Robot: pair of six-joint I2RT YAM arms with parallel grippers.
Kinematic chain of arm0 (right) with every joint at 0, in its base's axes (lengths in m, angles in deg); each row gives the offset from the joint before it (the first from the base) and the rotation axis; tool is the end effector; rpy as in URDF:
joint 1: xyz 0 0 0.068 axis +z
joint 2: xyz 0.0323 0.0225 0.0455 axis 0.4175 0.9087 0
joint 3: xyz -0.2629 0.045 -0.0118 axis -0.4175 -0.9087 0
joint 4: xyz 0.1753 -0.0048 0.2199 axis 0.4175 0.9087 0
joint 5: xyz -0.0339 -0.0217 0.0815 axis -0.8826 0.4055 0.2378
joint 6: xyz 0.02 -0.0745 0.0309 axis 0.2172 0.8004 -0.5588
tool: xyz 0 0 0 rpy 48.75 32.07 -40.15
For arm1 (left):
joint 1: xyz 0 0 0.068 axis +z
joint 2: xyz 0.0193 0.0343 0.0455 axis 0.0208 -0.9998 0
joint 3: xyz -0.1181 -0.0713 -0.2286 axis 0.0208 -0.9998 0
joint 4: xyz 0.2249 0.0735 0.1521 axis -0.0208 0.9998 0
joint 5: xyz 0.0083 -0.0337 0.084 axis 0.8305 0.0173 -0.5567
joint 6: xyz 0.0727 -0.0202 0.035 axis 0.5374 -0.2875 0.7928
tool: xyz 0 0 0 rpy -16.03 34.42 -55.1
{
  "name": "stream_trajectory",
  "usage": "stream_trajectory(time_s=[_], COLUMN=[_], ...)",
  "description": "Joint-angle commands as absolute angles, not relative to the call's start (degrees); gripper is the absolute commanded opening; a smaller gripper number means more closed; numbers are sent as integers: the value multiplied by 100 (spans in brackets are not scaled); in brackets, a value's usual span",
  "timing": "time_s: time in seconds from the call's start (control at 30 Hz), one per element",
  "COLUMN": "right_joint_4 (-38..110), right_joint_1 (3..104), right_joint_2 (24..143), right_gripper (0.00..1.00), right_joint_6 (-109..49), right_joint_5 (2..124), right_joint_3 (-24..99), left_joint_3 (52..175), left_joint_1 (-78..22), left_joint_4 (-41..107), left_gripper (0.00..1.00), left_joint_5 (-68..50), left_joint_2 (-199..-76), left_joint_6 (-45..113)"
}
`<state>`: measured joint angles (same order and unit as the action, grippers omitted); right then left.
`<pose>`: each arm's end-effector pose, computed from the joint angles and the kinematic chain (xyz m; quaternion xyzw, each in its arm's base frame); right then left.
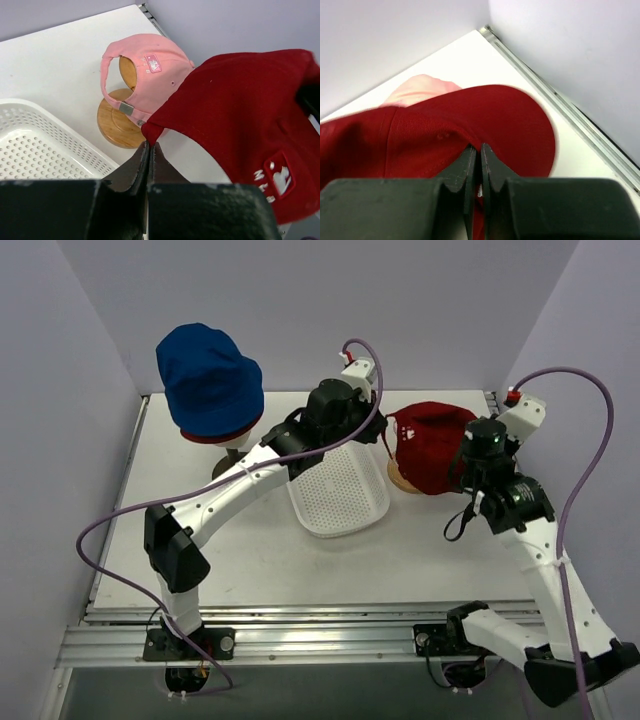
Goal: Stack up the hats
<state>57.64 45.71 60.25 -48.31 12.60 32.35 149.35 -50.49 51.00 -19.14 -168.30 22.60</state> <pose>0.2539 0.0454 0.4296 0.2590 0.7019 -0.0159 0.6633 0.3255 -0.3750 0.3969 0.1672 0.7688 -0.3559 0.5043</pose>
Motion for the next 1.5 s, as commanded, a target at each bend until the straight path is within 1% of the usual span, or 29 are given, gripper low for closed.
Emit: stream_trajectory(time_s=[0.0,0.03,0.1,0.13,0.3,0.37,0.43,0.53,0.57,0.73,0.9,1.2,1.33,1.47], right_joint_4=[5366,5366,5314,5314,5165,5059,4876,4620,4602,4076,3767,2906,2940,2958], right_joint_1=[3402,2860,2504,2120,1520,1169,948,500,438,306,305,481,692,719], right_joint_2=[6212,6238,6300,6379,6564,6573,6608,6941,7055,7363,7785,8593,8656,8305], right_gripper=[0,0,0,0,0,0,0,0,0,0,0,0,0,0], right_joint_6=[-4556,-4538,-4547,-4538,-4433,-4450,-4467,-4468,-4415,-4344,-4371,-4599,-4468,-4467], right_joint_5=[3188,3516,4323,4511,5135,5426,5925,6558,6795,6964,7123,7422,7167,6939], right_joint_3=[3304,3295,3243,3225,3032,2891,2777,2680,2680,2522,2688,2759,3005,2935], left_joint_3=[15632,15774,16282,16459,17400,18032,18645,19122,19133,19098,18782,18632,18553,18422], left_joint_1=[-5059,-5059,-5059,-5059,-5024,-4971,-4919,-4866,-4822,-4742,-4602,-4365,-4277,-4233], left_joint_4=[5362,5493,5669,5835,6267,6644,6908,7050,6989,6524,5743,5134,4914,4879], left_gripper=[2,2,2,2,2,2,2,2,2,2,2,2,2,2], left_joint_5=[-2089,-2037,-1967,-1932,-1756,-1738,-1493,-1369,-1325,-947,-631,-200,-24,116], left_joint_2=[-17101,-17181,-17461,-17550,-18262,-18682,-18947,-19317,-19387,-19590,-19730,-20056,-20082,-20047], left_joint_6=[2576,2593,2611,2611,2602,2576,2506,2366,2295,2084,1918,1662,1601,1627])
